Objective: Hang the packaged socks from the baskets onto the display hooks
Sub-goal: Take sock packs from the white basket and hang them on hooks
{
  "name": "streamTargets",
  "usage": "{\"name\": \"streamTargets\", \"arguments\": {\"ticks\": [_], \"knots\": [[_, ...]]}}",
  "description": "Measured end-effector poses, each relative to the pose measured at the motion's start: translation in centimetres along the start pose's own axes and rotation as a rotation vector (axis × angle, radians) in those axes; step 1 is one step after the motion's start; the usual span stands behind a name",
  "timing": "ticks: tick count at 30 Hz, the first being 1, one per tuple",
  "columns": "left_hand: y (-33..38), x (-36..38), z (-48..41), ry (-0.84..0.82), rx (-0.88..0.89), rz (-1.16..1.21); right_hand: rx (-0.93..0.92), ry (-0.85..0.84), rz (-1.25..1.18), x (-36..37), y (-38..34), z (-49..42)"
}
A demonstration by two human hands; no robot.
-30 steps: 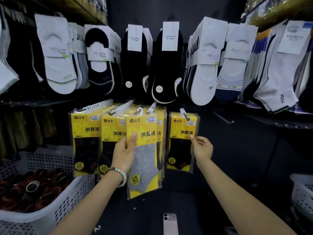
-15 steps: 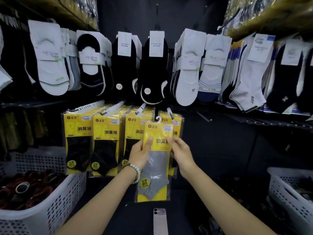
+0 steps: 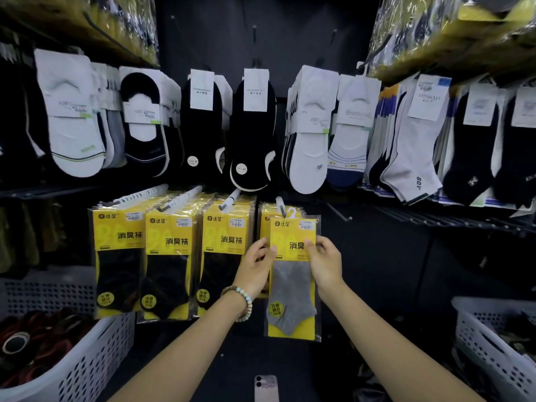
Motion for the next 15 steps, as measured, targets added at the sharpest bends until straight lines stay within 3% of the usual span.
{"name": "streamTargets", "arguments": {"ticks": [6,15], "knots": [[-0.8,-1.2,-2.1,0.063,-0.009,-0.076,0.019,-0.019,0.062,2.4,1.7,-2.7],[-2.7,-0.4,-3.1,-0.016,-0.032,-0.139,0.123,0.229,0.111,-0.8,5.4,-4.2]]}}
Point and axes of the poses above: each hand's wrist, its own z-axis away from the middle knuckle, its own x-axis out of the palm, y = z × x, the point moved 8 cm from there along -z, towards the middle knuckle, and after that the axes turned 9 degrees about -z, right-handed, at the moved point
